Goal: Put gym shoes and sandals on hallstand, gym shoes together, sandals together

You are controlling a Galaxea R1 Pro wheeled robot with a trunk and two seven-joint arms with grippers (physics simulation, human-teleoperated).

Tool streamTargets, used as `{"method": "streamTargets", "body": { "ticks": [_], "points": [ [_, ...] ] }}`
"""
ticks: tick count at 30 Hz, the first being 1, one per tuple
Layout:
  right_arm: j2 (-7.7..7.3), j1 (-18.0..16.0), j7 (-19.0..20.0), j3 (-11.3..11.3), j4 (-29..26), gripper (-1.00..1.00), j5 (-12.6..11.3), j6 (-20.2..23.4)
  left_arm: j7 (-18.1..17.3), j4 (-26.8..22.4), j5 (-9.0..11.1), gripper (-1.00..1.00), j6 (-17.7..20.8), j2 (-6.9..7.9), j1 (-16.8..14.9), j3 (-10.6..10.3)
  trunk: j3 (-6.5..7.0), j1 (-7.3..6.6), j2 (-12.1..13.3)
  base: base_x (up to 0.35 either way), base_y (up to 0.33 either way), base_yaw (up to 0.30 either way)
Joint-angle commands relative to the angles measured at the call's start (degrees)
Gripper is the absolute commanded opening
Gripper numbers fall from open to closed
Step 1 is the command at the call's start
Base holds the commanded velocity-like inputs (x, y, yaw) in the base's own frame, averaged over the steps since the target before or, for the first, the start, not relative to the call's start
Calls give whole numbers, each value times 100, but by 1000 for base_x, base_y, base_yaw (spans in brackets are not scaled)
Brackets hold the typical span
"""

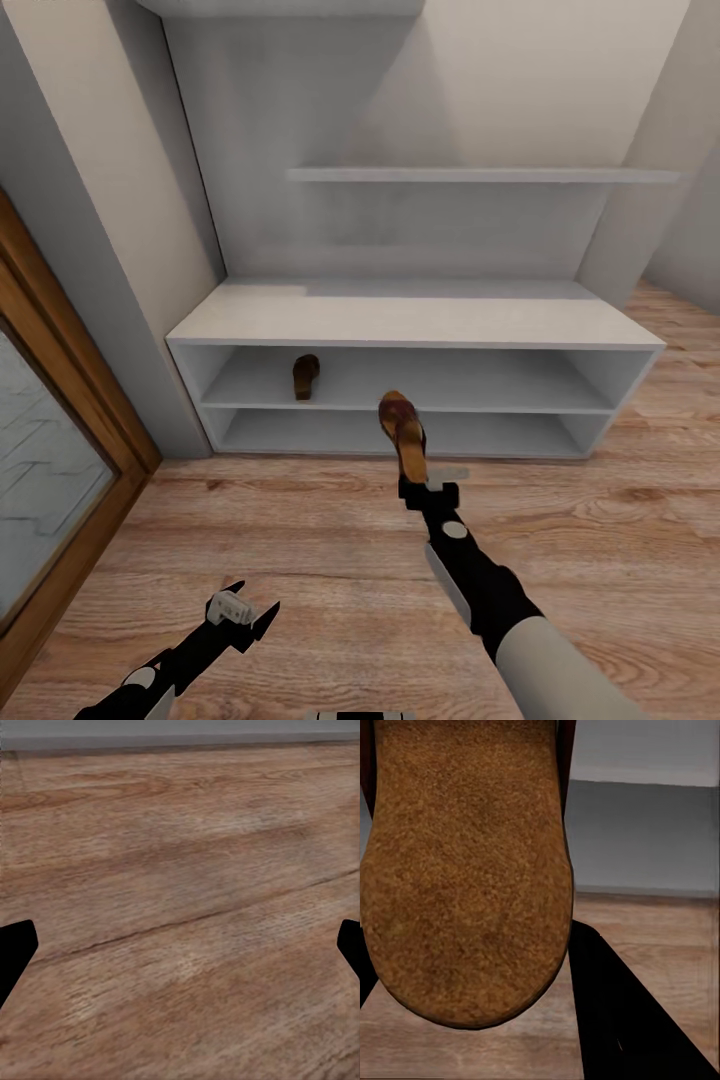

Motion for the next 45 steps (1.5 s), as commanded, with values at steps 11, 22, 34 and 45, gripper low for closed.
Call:
{"method": "streamTargets", "body": {
  "ticks": [11,22,34,45],
  "points": [
    [4,-1,-221,244,-220,-100,-18,510,4,0,4,100,1,0,0,0,0,0,0,27,0,0],
    [0,-1,-208,264,-241,-100,-20,507,4,0,4,100,0,0,0,0,0,0,0,91,0,0],
    [-2,-1,-214,263,-243,-100,-15,504,10,0,4,100,1,0,0,0,0,0,0,6,0,79],
    [-2,-1,-214,265,-244,-100,-11,504,12,0,2,100,1,0,0,0,0,0,0,1,0,70]
  ]
}}
